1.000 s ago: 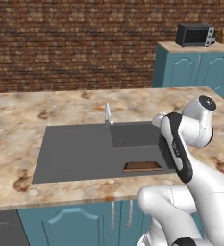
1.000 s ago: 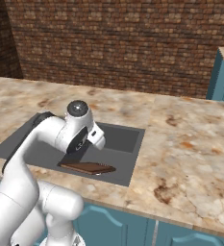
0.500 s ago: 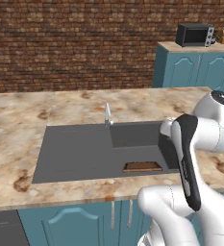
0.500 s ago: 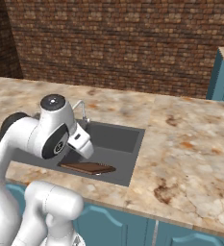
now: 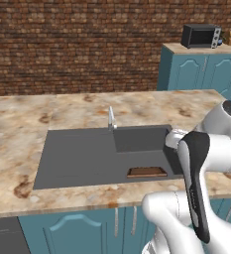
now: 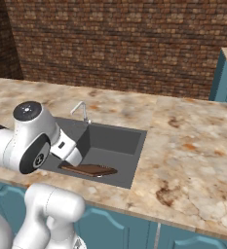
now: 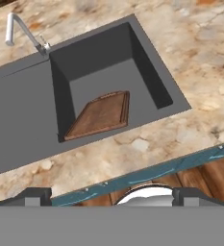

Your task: Move the cutting board and knife to the sink. Then move spray from the cabinet to the counter.

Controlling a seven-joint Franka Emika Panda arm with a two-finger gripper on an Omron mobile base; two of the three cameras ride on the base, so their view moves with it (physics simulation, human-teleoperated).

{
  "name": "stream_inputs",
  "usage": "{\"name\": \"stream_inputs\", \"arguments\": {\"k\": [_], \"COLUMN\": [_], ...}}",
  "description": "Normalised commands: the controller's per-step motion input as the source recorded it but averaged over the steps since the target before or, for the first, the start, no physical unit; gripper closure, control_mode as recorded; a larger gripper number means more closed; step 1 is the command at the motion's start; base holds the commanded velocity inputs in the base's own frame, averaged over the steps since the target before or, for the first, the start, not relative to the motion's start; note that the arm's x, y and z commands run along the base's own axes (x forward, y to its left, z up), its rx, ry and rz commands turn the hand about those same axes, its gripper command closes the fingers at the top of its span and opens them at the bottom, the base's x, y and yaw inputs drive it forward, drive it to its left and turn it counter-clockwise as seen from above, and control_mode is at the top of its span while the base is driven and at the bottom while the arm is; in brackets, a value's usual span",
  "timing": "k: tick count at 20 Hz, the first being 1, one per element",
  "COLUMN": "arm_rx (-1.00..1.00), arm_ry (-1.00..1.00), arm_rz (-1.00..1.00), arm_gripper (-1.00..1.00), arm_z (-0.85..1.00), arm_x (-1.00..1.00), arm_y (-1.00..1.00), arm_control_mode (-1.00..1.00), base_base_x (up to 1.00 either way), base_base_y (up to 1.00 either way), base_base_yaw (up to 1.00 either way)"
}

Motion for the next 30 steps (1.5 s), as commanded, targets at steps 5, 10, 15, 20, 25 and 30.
{"name": "stream_inputs", "arguments": {"k": [5,10,15,20,25,30], "arm_rx": [0.00,0.00,0.00,0.00,0.00,0.00], "arm_ry": [0.00,0.00,0.00,0.00,0.00,0.00], "arm_rz": [0.00,0.00,0.00,0.00,0.00,0.00], "arm_gripper": [-1.00,-1.00,-1.00,-1.00,-1.00,-1.00], "arm_z": [0.00,0.00,0.00,0.00,0.00,0.00], "arm_x": [0.00,0.00,0.00,0.00,0.00,0.00], "arm_y": [0.00,0.00,0.00,0.00,0.00,0.00], "arm_control_mode": [-1.00,1.00,1.00,1.00,1.00,1.00], "base_base_x": [0.00,-0.37,-0.48,0.24,0.57,0.72], "base_base_y": [0.00,-0.09,-0.15,-0.29,-0.66,-0.60], "base_base_yaw": [0.00,-0.12,-0.68,-0.60,-0.54,-0.56]}}
